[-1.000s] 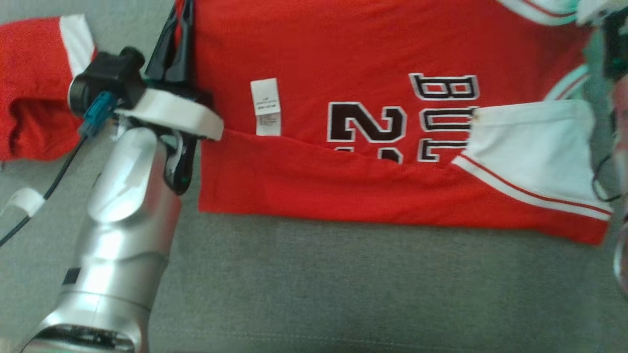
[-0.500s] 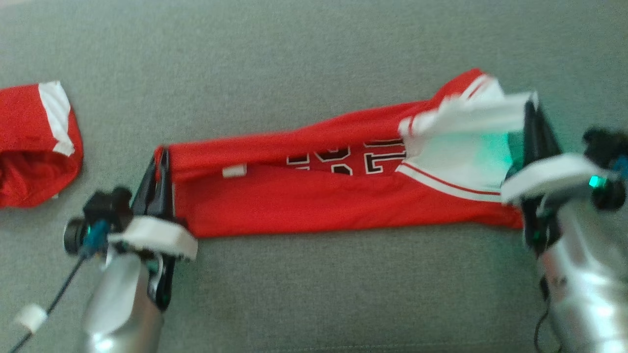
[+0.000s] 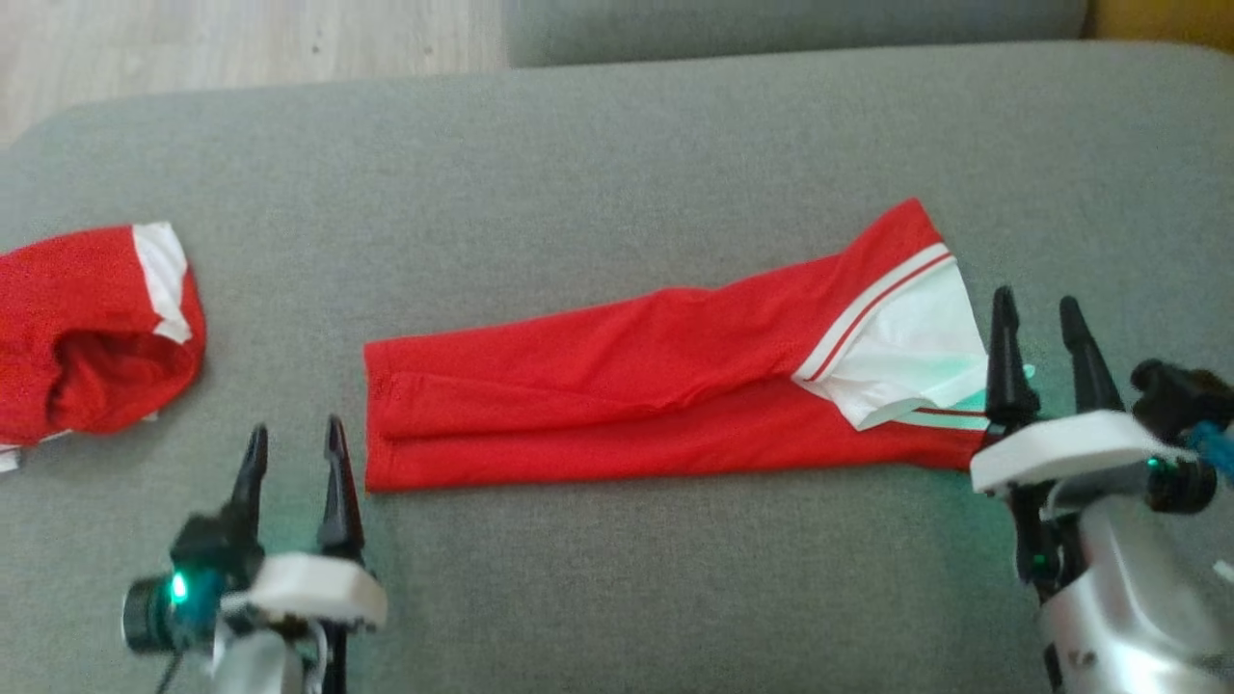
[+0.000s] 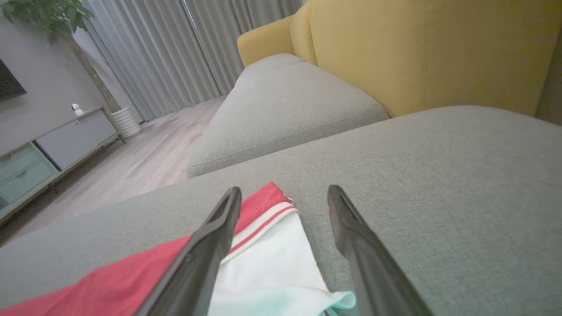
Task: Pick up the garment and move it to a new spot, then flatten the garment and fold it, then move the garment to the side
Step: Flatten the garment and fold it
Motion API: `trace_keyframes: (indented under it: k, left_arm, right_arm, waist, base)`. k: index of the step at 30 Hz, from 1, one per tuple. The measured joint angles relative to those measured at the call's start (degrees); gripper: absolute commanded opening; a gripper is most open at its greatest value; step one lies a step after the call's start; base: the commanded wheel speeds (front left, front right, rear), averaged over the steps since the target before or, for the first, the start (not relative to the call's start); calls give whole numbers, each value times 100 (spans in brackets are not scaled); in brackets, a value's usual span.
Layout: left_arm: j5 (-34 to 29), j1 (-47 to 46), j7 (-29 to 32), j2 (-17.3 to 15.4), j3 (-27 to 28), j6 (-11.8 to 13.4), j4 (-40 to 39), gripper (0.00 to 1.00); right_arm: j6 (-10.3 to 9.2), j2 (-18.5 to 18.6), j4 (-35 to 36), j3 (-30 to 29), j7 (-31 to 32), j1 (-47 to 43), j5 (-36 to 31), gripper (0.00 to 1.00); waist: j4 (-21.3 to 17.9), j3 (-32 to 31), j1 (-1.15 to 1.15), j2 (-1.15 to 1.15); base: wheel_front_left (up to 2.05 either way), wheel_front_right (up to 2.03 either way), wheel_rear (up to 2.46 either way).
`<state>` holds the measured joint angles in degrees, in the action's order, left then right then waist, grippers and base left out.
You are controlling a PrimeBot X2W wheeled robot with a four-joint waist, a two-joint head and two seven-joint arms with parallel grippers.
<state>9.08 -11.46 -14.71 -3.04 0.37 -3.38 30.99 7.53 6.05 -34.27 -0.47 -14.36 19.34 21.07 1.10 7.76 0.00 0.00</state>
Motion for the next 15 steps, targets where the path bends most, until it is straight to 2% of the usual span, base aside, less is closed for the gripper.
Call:
trace_keyframes:
  k: [4,6,11,15]
  left_arm:
    - [-172,554,0,40,29,185,-368,100]
    - [-252,779,0,38,-9,199,-485,100]
    - [-264,1178,0,40,-81,303,-654,100]
    - [-256,1336,0,38,-231,346,-753,100]
  right_arm:
    - [0,-187,264,-283,0,-395,-659,100]
    - [0,-237,277,-388,0,-606,-866,100]
    - [0,-313,253,-514,0,-1013,-1094,100]
    - [0,-327,198,-372,0,-1117,-984,100]
  waist:
    - [66,-238,0,0]
    - [106,-366,0,0]
    - [193,-675,-1,0]
    - [227,-790,0,0]
  base:
    - [0,0,0]
    - [0,0,0]
    - [0,0,0]
    - [0,0,0]
